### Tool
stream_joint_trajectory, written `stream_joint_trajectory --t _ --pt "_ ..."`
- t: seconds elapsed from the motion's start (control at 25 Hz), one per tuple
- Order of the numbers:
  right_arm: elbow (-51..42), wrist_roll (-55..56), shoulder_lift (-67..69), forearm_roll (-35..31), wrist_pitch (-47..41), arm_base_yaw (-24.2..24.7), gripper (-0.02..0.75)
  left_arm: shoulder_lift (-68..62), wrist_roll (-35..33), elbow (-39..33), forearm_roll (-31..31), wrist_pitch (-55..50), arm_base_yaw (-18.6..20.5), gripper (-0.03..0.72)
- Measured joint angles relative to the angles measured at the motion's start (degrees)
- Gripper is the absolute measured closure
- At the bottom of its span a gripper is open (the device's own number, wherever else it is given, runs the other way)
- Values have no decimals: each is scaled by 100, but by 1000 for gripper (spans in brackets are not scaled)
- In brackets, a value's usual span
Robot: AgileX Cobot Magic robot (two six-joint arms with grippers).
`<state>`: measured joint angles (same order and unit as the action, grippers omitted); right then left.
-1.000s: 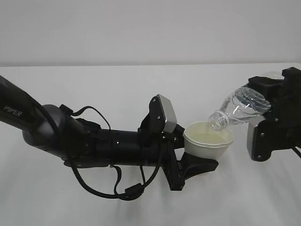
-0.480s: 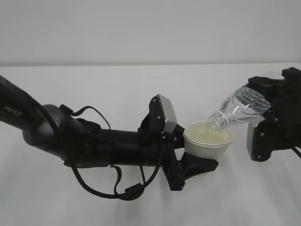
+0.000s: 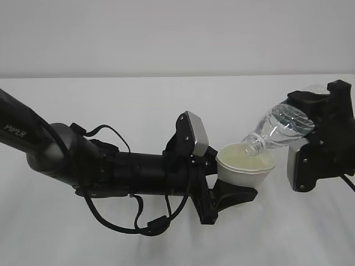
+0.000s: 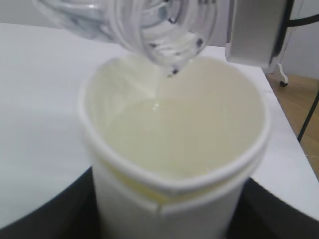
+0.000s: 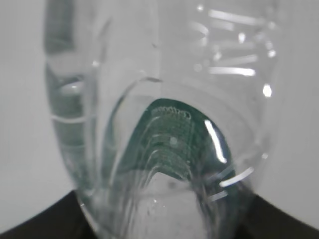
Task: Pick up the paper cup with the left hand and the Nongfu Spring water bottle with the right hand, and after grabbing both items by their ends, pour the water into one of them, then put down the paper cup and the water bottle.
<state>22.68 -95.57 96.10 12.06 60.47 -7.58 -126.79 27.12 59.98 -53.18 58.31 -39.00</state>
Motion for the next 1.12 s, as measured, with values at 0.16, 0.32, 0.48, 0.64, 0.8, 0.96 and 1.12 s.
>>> stream_joint_trajectory --t 0.16,0.32,0.48,0.64,0.8,0.96,1.12 --pt "0 0 5 0 4 -23 372 0 0 0 0 0 0 237" --pt "0 0 5 0 24 -23 372 0 0 0 0 -9 0 237" --pt "0 0 5 0 30 -23 372 0 0 0 -11 -9 0 237" --pt "0 0 5 -10 39 -23 372 0 0 0 -11 -9 0 237" --pt "0 0 5 -10 39 -23 372 0 0 0 -11 -9 0 237" --pt "0 0 5 -10 39 -23 372 0 0 0 -11 -9 0 237" --pt "0 42 5 -59 39 -23 372 0 0 0 -11 -9 0 237"
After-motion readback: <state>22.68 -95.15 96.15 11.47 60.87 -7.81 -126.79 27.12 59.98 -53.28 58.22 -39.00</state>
